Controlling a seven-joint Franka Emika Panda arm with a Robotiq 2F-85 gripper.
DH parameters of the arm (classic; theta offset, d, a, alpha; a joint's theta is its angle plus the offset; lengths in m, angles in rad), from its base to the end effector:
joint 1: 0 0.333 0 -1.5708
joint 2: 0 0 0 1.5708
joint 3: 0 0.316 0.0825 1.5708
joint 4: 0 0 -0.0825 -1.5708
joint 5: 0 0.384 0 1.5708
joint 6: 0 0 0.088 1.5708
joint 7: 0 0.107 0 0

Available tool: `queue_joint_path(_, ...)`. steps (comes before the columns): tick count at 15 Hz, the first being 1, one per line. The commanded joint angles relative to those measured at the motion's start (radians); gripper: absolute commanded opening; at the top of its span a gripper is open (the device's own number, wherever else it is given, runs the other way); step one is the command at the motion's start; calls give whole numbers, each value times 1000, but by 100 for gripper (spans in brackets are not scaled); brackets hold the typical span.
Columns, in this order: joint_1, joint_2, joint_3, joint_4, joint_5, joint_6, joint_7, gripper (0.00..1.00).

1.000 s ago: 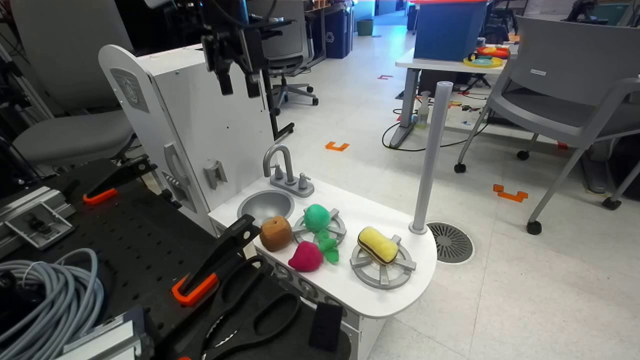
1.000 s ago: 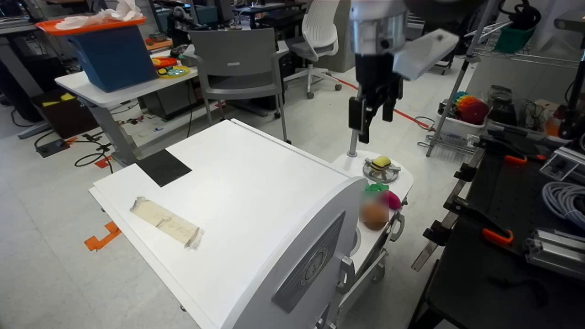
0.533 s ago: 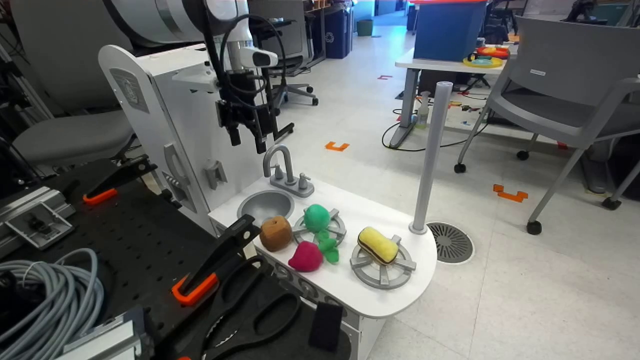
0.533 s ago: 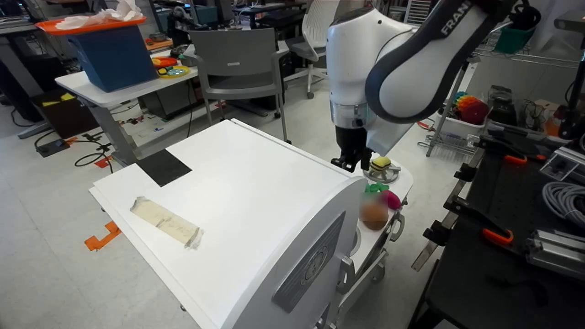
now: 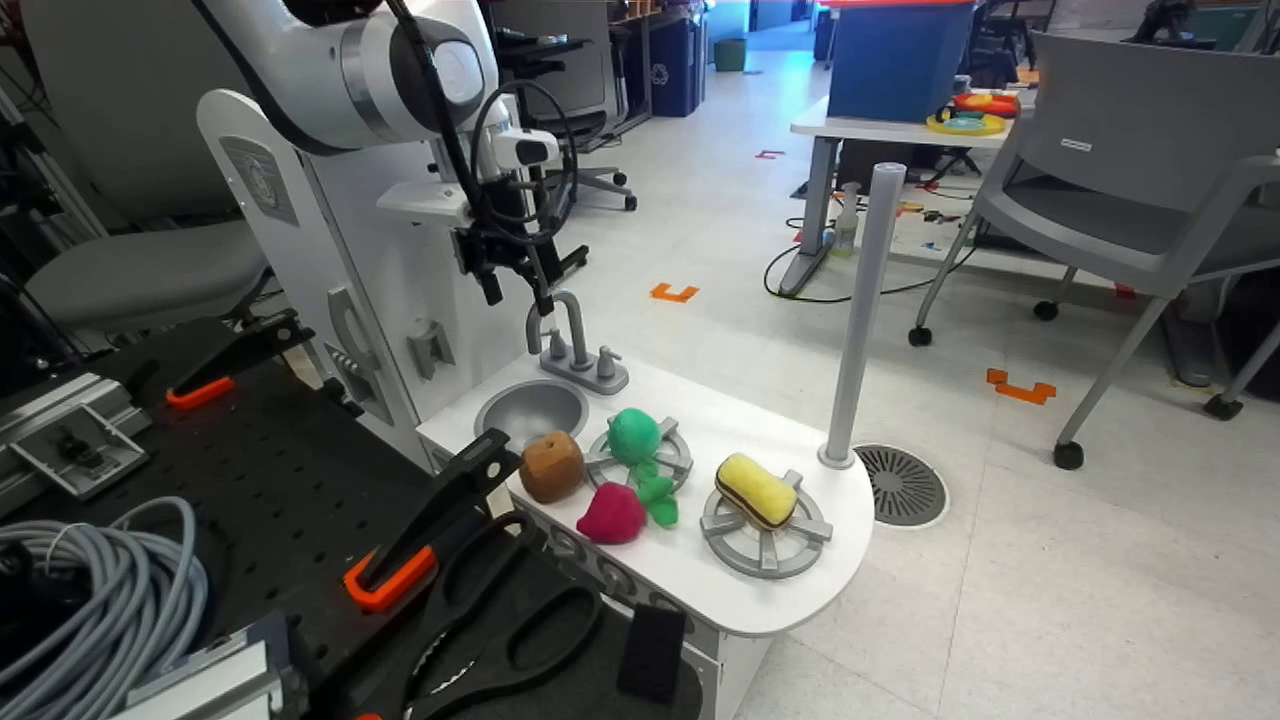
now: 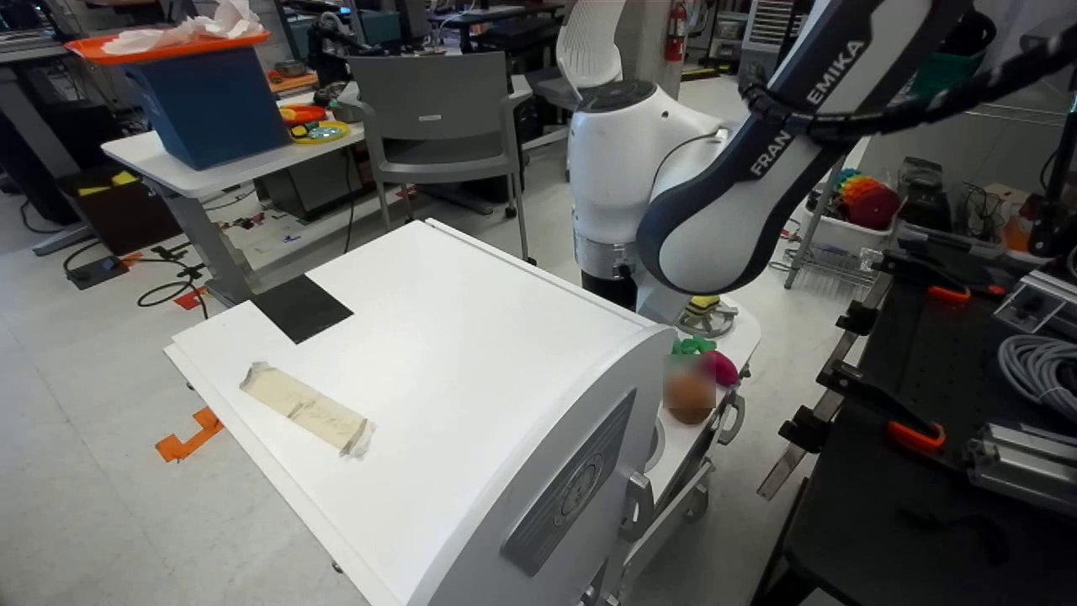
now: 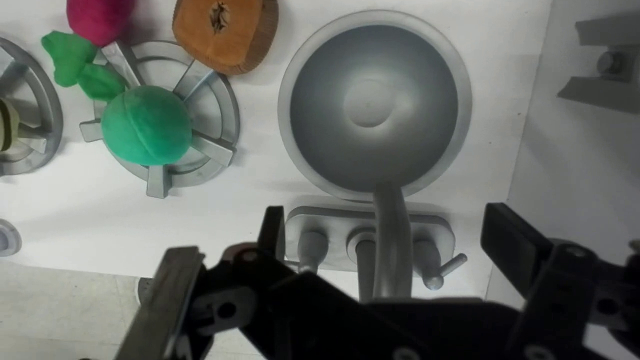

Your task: Move the tap to the left

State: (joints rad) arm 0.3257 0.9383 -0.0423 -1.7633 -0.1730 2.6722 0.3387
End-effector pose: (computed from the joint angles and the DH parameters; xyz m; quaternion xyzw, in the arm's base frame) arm 0.5998 0.1806 0.0315 0.9967 0.0584 0.0023 0.0571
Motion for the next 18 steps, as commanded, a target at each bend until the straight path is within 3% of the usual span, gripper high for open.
queue_joint_path(1,35,96,-61,98,-9,10,-2,100)
queue_joint_path(5,27,164,-83,176,12,-34,4,100)
queue_joint_path(10,-10,146,-79,202,44,-101,2,100)
queue_joint_path(13,-33,130,-100,217,52,-104,12,100)
queue_joint_path(18,-76,182,-173,337,71,-139,93,100)
